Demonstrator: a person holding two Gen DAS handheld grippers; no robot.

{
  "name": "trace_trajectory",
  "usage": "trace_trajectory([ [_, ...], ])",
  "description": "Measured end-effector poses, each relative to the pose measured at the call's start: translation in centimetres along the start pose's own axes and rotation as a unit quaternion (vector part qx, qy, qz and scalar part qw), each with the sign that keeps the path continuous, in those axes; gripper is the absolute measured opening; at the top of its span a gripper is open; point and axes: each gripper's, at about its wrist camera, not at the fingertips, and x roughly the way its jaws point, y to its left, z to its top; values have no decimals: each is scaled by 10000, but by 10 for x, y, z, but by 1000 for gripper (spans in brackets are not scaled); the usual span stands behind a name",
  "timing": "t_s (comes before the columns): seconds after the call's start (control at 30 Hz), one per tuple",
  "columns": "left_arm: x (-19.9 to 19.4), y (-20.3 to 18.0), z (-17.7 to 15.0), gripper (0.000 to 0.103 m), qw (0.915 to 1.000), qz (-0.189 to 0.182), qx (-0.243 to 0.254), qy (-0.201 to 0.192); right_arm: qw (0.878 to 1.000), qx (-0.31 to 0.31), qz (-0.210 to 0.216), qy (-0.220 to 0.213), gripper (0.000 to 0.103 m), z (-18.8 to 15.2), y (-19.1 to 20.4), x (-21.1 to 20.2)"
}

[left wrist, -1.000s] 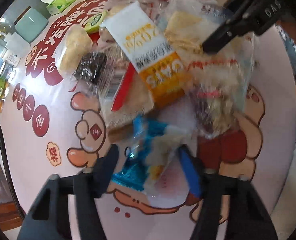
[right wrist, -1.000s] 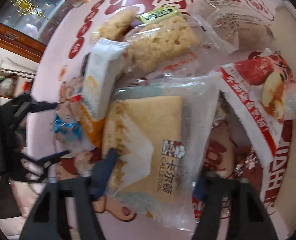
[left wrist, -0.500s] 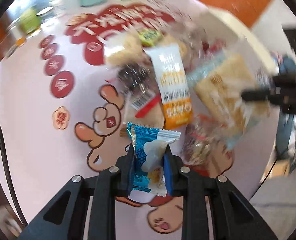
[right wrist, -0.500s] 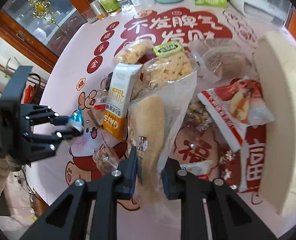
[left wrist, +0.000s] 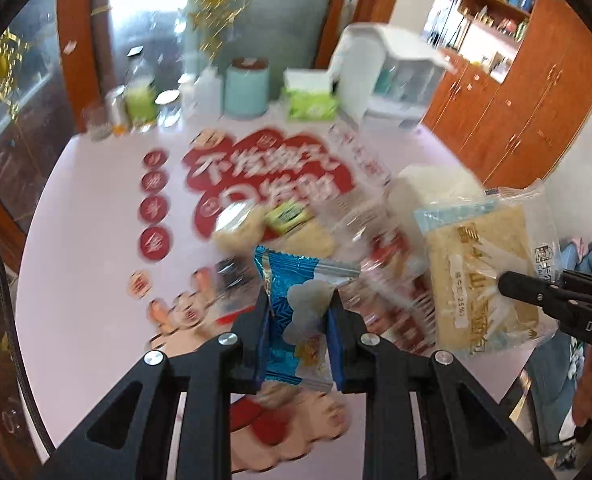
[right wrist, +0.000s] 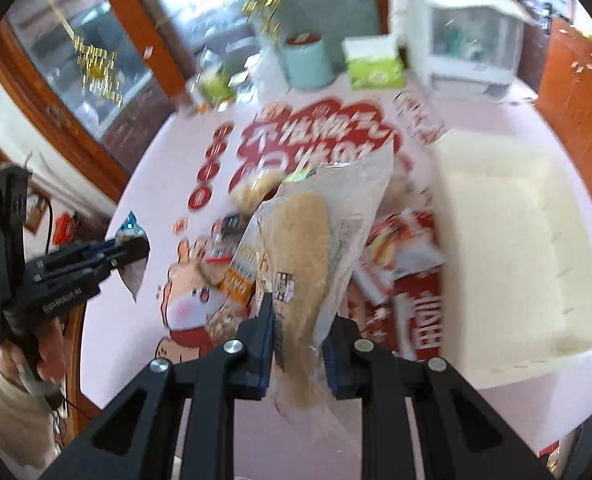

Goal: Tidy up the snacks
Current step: 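Carry both snacks into the white tray and open both tools, then move both tools back over the snack pile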

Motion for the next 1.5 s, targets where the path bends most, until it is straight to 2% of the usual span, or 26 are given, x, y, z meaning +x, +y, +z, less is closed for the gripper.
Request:
trace_trajectory([
  [0.13,-2,-63,19,22,9995,-39,120,-287,9977,32,-471,-486,21,6,-38,-33],
  [0.23,11,-114,32,22,9993,-49,111,-354,9962,201,-585,-619,21,12,-82,-49],
  [0.37,43,-182,42,22,9996,-4,25,-275,9953,145,-805,-523,21,17,-140,-56],
  [0.6,102,-260,48,22,9998,27,-159,102,9925,-50,-1213,-159,22,16,-221,-52],
  [0.8,131,-287,43,27,9984,245,-206,468,9931,-194,-1144,137,24,11,-248,-38],
  [0.83,132,-286,42,41,9980,276,-212,527,9928,-239,-1170,124,24,10,-249,-36],
  [0.87,134,-287,41,70,9974,331,-222,598,9925,-286,-1188,99,25,10,-250,-35],
  [0.9,135,-287,39,84,9971,384,-241,619,9916,-387,-1229,84,30,10,-249,-36],
  [0.93,133,-286,36,94,9969,476,-271,567,9912,-451,-1246,53,41,9,-248,-36],
  [1.0,126,-286,31,95,9969,628,-271,382,9899,-563,-1298,-51,57,8,-244,-37],
  [1.03,124,-286,29,95,9967,682,-246,376,9888,-640,-1340,-112,61,7,-241,-38],
  [1.3,108,-274,13,94,9936,1005,-422,304,9922,-742,-1001,51,62,3,-231,-32],
  [1.5,98,-261,7,95,9920,1027,-672,290,9930,-787,-882,71,62,-3,-219,-29],
])
